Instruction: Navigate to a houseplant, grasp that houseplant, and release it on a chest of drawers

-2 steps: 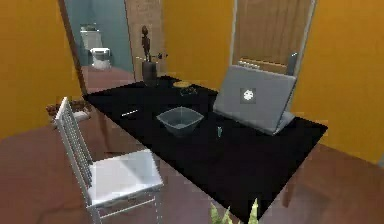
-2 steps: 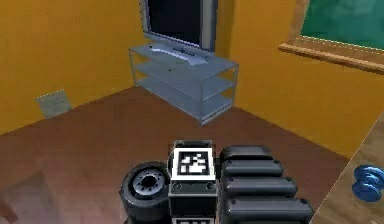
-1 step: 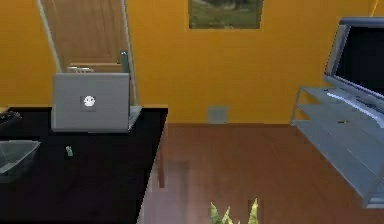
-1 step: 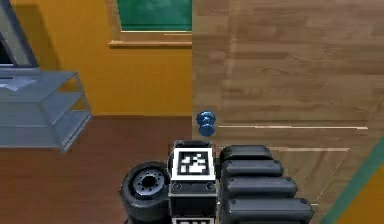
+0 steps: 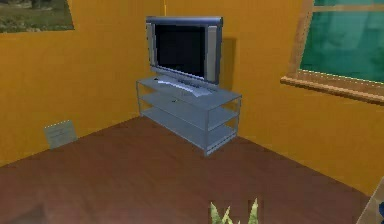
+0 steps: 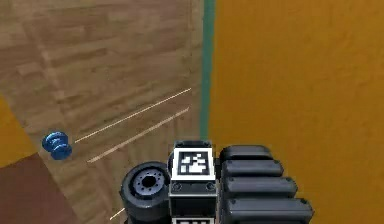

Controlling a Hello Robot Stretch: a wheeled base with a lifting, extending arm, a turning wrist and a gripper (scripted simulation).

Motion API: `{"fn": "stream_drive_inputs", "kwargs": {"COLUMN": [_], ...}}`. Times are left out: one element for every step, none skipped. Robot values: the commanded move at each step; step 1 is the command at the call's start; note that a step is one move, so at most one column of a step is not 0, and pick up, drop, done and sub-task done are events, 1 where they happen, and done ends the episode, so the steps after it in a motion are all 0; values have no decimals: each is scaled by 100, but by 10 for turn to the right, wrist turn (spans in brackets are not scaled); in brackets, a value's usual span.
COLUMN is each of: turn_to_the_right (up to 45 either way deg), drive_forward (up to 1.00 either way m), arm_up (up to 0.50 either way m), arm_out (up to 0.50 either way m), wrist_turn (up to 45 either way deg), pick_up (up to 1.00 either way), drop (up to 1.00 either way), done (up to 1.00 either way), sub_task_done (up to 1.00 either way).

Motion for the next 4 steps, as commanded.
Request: {"fn": "stream_drive_inputs", "kwargs": {"turn_to_the_right": [0,420,0,330], "drive_forward": [40,0,100,0], "arm_up": [0,0,0,0], "arm_out": [0,0,0,0], "wrist_turn": [0,0,0,0], "pick_up": [0,0,0,0], "drop": [0,0,0,0], "done": [0,0,0,0], "sub_task_done": [0,0,0,0]}}
